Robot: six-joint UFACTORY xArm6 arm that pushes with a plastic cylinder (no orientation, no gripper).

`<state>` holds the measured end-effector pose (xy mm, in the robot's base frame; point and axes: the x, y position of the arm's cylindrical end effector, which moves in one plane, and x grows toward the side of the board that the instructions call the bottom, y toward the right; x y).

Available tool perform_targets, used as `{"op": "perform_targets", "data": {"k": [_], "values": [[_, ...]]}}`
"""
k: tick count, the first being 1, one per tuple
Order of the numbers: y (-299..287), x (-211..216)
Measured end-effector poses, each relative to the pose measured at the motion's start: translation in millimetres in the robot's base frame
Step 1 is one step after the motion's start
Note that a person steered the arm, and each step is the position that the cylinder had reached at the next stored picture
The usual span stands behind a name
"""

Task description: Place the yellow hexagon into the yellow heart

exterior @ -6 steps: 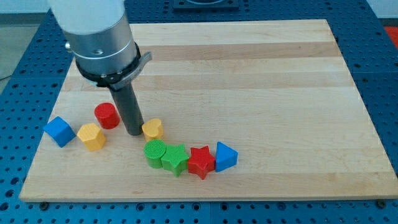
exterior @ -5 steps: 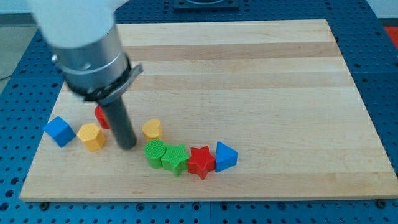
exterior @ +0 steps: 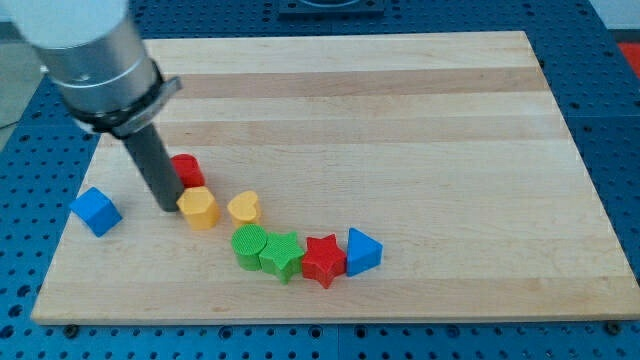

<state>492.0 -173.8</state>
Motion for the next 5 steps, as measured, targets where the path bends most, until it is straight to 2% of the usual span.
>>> {"op": "perform_targets", "data": {"k": [2, 3, 5], "values": [[-10, 48], [2, 44], [22, -14]]}}
